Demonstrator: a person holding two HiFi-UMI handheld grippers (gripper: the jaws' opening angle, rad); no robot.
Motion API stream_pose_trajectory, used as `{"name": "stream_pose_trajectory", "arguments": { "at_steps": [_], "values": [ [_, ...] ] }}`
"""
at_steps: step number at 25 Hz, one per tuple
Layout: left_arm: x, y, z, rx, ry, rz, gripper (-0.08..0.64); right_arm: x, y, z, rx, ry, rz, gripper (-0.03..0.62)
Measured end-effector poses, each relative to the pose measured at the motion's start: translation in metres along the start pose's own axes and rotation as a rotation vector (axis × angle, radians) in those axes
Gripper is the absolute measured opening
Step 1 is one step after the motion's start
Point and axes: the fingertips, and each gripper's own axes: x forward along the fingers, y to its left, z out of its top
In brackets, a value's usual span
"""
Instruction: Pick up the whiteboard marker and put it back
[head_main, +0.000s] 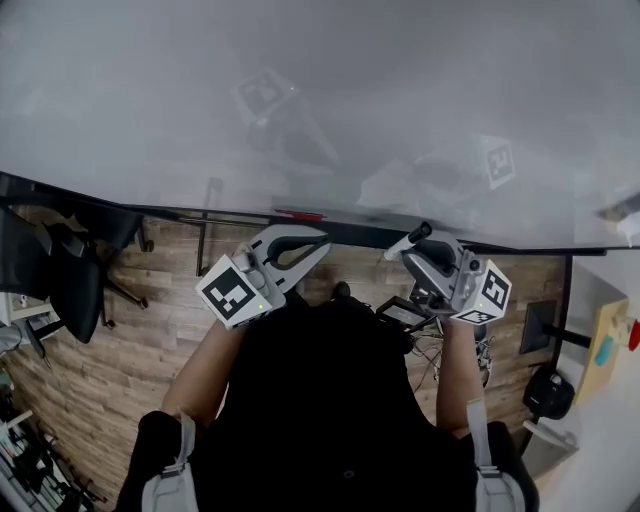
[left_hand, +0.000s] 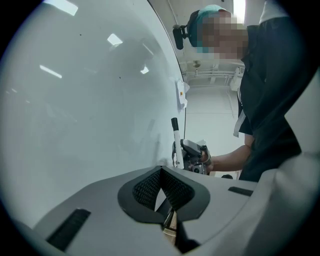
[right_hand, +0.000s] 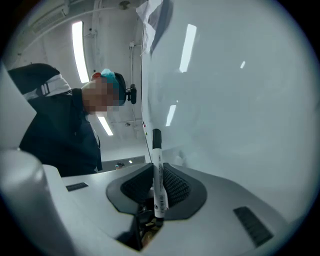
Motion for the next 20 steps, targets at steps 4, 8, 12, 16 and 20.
{"name": "stream_pose_trajectory", "arguments": {
  "at_steps": [4, 8, 12, 16, 20],
  "values": [
    [0.001, -0.003, -0.006, -0.003, 0.022, -0.001, 0.012, -0.009, 0.006, 0.011, 0.014, -0.042, 0.038, 0.071],
    [-0.001, -0.003, -0.014, -0.045, 0.036, 0.011, 0.012, -0.012, 0.008, 0.012, 0.038, -0.062, 0.055, 0.071],
    [-0.005, 0.000, -0.019, -0.066, 0.046, 0.018, 0.012, -0.010, 0.008, 0.008, 0.059, -0.069, 0.062, 0.071],
    [-0.004, 0.001, -0.020, -0.079, 0.043, 0.022, 0.012, -0.013, 0.007, 0.008, 0.085, -0.094, 0.087, 0.071],
    [-0.007, 0.001, -0.021, -0.083, 0.045, 0.022, 0.012, -0.008, 0.010, 0.006, 0.098, -0.103, 0.113, 0.070]
  ]
}}
